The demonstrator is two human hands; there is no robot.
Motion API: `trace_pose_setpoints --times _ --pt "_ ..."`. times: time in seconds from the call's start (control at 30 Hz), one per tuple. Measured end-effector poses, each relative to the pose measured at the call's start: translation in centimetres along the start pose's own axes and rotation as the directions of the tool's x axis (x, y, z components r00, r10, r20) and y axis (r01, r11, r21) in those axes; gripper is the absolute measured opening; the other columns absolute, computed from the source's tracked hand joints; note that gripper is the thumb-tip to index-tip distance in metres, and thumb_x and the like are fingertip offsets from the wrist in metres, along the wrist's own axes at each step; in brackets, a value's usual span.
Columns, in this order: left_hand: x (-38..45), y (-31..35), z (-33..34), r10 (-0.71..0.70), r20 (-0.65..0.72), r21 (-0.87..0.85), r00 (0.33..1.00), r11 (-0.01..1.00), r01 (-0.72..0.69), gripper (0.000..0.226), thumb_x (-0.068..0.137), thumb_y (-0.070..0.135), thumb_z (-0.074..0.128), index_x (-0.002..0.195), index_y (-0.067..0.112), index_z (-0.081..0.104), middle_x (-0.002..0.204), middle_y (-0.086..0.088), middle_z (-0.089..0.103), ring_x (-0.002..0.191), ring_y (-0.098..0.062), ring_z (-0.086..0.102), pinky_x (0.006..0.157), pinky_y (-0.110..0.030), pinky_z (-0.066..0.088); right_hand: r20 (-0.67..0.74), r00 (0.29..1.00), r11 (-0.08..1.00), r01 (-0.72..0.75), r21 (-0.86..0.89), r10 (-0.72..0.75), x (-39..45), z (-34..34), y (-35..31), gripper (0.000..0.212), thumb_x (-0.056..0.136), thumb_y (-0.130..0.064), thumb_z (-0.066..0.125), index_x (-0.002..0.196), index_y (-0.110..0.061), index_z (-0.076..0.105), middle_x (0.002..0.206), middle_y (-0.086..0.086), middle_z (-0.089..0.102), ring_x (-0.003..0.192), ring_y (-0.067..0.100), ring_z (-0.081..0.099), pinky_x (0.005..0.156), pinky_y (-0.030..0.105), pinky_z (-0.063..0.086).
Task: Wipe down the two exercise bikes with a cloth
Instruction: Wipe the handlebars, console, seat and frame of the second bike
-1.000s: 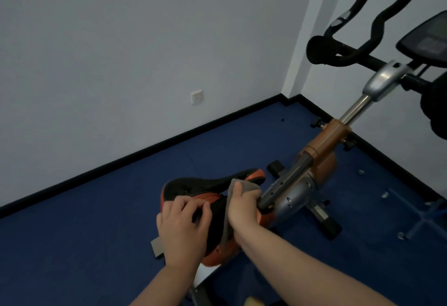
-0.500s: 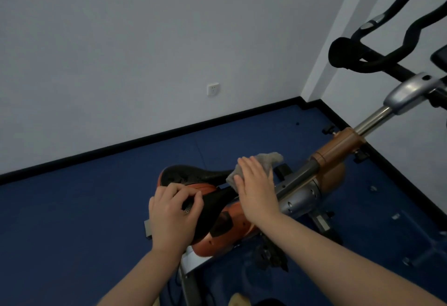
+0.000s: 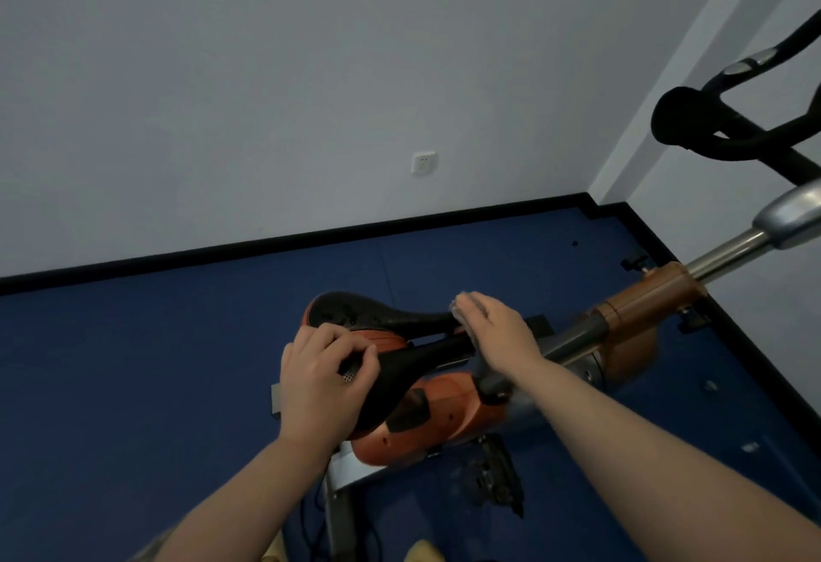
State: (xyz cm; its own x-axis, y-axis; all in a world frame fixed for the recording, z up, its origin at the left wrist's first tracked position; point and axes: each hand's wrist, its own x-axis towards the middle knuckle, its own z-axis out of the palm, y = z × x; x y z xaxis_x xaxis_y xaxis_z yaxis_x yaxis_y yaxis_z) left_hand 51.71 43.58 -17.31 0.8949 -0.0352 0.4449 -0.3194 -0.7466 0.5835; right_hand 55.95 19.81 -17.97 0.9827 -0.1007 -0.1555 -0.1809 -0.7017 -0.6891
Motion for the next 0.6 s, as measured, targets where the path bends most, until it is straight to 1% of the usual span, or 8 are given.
trace_pose_setpoints --times 0.03,0.13,0.23,0.33,0.4,0.5,0.53,0.6 --pt "-0.1 -0.1 0.0 0.003 -0.008 -0.001 1.0 1.0 -0.003 0.023 0.084 0.035 0.055 0.073 0.021 0.07 0.077 0.01 0.059 0.076 -0.015 0.049 0.069 -0.033 0.036 -0.048 0.999 0.995 0.013 -0.095 -0.017 -0.4 0.7 -0.4 0.041 0.1 -0.052 0.031 0.111 -0.028 0.063 0.11 -0.003 0.061 0.107 0.022 0.056 0.085 0.037 0.043" --pt "-0.1 -0.3 0.1 0.015 -0.025 0.004 1.0 1.0 -0.015 0.019 0.083 0.033 0.056 0.073 0.022 0.069 0.077 0.011 0.057 0.076 -0.012 0.047 0.068 -0.031 0.035 -0.098 0.945 0.883 0.249 -0.398 -0.311 -1.9 2.4 -1.3 0.047 0.097 -0.054 0.026 0.123 -0.033 0.059 0.118 -0.01 0.058 0.113 0.016 0.048 0.092 0.037 0.04" --pt "0.0 -0.2 0.2 0.026 -0.022 0.019 0.999 0.999 -0.026 0.019 0.084 0.032 0.057 0.073 0.021 0.068 0.076 0.011 0.057 0.076 -0.012 0.046 0.069 -0.028 0.034 0.067 0.944 0.883 0.326 -0.338 -0.323 -0.5 0.2 -1.1 0.046 0.099 -0.057 0.027 0.122 -0.033 0.06 0.114 -0.01 0.061 0.108 0.015 0.052 0.087 0.037 0.043" --pt "-0.1 -0.3 0.2 0.023 -0.034 0.019 0.999 1.0 -0.023 0.019 0.084 0.032 0.057 0.073 0.021 0.068 0.076 0.011 0.057 0.075 -0.012 0.047 0.069 -0.028 0.034 0.003 0.985 0.943 0.167 -0.289 -0.174 -0.1 0.4 -1.7 0.059 0.097 -0.059 0.017 0.111 -0.029 0.066 0.105 -0.006 0.064 0.103 0.018 0.056 0.085 0.038 0.045" --pt "-0.2 -0.3 0.3 0.028 -0.04 0.02 0.999 0.999 -0.028 0.019 0.084 0.032 0.057 0.073 0.021 0.068 0.076 0.011 0.057 0.075 -0.012 0.047 0.068 -0.031 0.037 -0.09 0.959 0.882 0.207 -0.422 -0.268 -1.5 2.0 -2.6 0.063 0.098 -0.056 0.01 0.122 -0.03 0.063 0.113 -0.008 0.063 0.109 0.017 0.053 0.094 0.037 0.04" --pt "-0.1 -0.3 0.2 0.036 -0.036 0.023 0.999 0.999 -0.035 0.019 0.084 0.032 0.058 0.073 0.02 0.068 0.076 0.01 0.058 0.074 -0.013 0.048 0.065 -0.034 0.039 0.015 0.88 0.788 0.432 -0.439 -0.475 -1.8 1.9 -2.2 0.048 0.102 -0.049 0.024 0.137 -0.033 0.053 0.122 -0.013 0.06 0.115 0.011 0.05 0.1 0.034 0.034" --pt "0.0 -0.3 0.2 0.035 -0.03 0.021 0.999 0.999 -0.034 0.019 0.084 0.032 0.057 0.074 0.02 0.069 0.076 0.009 0.058 0.075 -0.014 0.048 0.065 -0.035 0.04 0.068 0.885 0.803 0.449 -0.392 -0.461 -0.9 1.0 -1.7 0.043 0.103 -0.047 0.03 0.136 -0.033 0.054 0.122 -0.013 0.061 0.115 0.011 0.051 0.098 0.033 0.036" --pt "0.0 -0.2 0.1 0.026 -0.025 0.014 0.999 1.0 -0.025 0.02 0.084 0.032 0.057 0.073 0.02 0.069 0.076 0.01 0.058 0.074 -0.014 0.048 0.065 -0.037 0.041 0.086 0.95 0.925 0.311 -0.219 -0.299 0.4 -0.3 -0.9 0.039 0.102 -0.045 0.035 0.124 -0.03 0.063 0.118 -0.008 0.065 0.11 0.014 0.056 0.091 0.034 0.042"
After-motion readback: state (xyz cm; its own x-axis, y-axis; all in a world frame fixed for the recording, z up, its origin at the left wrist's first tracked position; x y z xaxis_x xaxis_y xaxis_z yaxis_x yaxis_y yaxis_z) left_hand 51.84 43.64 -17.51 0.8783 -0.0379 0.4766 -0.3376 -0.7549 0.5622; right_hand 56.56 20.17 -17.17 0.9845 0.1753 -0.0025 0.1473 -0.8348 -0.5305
